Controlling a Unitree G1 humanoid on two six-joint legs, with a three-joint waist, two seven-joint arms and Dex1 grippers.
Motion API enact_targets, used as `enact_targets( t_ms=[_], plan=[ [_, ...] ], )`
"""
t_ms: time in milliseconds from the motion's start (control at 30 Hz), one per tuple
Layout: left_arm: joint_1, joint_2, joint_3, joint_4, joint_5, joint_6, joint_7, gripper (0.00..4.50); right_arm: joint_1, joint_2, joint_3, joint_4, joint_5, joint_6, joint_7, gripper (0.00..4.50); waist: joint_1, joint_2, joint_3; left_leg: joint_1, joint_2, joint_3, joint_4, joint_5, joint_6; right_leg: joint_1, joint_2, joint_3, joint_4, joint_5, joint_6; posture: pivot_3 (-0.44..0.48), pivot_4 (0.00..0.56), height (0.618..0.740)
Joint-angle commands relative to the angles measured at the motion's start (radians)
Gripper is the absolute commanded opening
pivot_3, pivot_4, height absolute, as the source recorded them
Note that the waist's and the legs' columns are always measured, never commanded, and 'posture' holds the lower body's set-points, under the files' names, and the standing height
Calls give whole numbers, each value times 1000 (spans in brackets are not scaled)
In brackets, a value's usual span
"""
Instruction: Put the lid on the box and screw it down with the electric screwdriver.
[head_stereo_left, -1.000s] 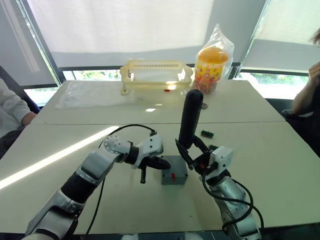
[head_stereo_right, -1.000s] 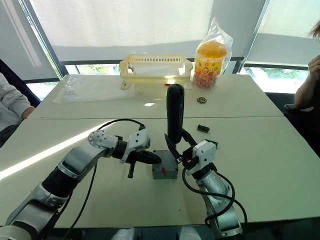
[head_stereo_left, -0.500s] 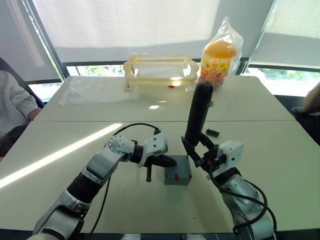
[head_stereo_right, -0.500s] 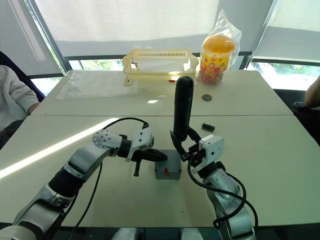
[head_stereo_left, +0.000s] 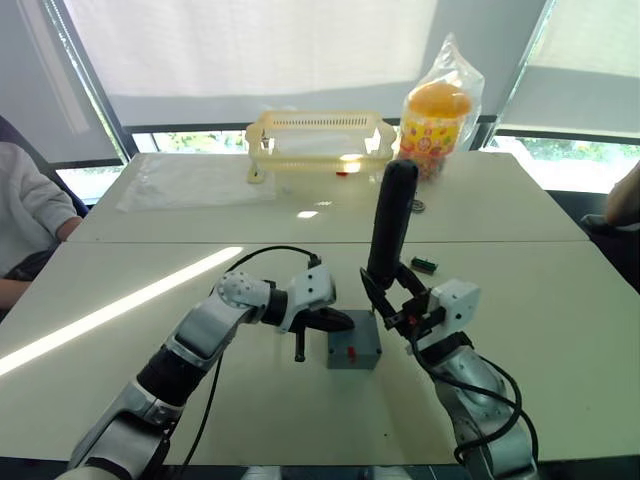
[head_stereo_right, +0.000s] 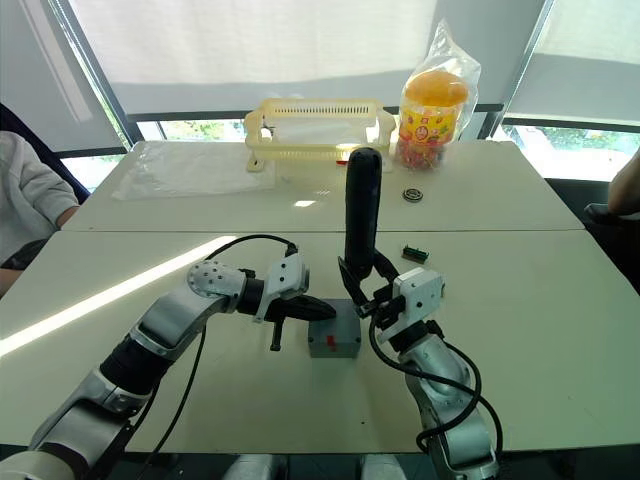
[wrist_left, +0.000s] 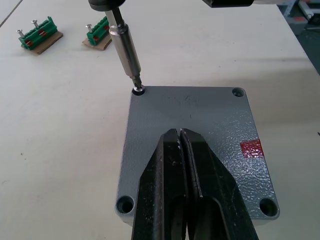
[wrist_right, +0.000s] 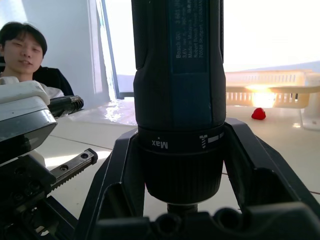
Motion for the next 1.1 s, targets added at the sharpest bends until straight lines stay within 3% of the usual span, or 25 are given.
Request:
enact_targets(
  t_ms=[33, 400, 833, 1100],
  plan=[
    [21, 19, -32, 6, 36, 26, 0, 0, -3, 1, -19, 46, -36, -42, -23, 1815, 0, 0, 0, 0, 0, 0, 0, 0, 0, 0, 0, 0, 0, 0, 0, 0, 150, 740],
    [25, 26, -31, 4, 34, 24, -4, 0, 49, 71, -29, 73, 49, 12, -54, 1815, 0, 0, 0, 1, 1, 0, 1, 0, 0, 0, 0, 0, 2, 0, 0, 0, 150, 740],
    [22, 25, -31, 5, 35, 28, -2, 0, 107, -6, 42, 154, -74, -85, -9, 1815, -1, -1, -1, 1, 1, 0, 1, 0, 0, 0, 0, 0, 2, 0, 0, 0, 150, 740],
    [24, 30, -29, 1, 35, 31, -3, 0, 113, -2, 35, 199, -59, -106, -12, 1815, -1, -6, -4, 3, 2, 0, 0, 0, 0, 2, 0, 0, 2, -1, 0, 0, 150, 740]
  ],
)
